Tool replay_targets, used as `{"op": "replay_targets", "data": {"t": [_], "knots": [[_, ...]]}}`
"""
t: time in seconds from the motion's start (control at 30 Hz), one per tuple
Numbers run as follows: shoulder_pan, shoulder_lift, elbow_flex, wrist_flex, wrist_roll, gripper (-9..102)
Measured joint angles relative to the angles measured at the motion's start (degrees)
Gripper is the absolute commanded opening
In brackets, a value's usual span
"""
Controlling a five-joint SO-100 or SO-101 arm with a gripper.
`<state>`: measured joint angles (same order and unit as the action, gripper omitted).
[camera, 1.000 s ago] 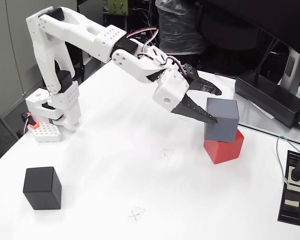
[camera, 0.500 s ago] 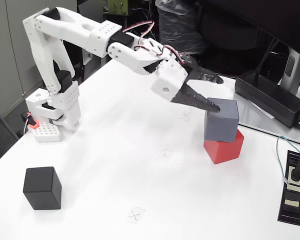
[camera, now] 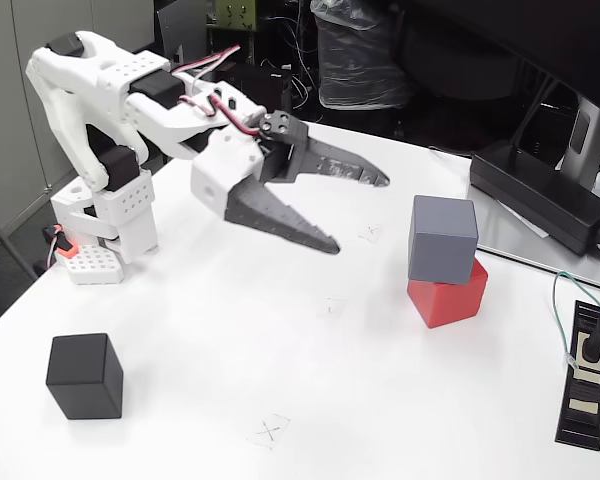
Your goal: Stack the three blocks in an ordered color.
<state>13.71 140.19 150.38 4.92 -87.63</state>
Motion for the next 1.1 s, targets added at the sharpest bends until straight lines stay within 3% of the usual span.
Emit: {"op": "replay_targets", "data": {"t": [0.23,0.6,0.73,0.93,1.1], "knots": [[10.7,1.2,0.0,12.9,0.0,34],[21.2,1.4,-19.9,55.7,0.0,34],[26.5,1.6,-26.7,67.5,-3.3,34],[40.5,1.7,-29.4,75.1,-14.9,34],[51.9,1.2,-29.4,76.8,-23.6,34]]}}
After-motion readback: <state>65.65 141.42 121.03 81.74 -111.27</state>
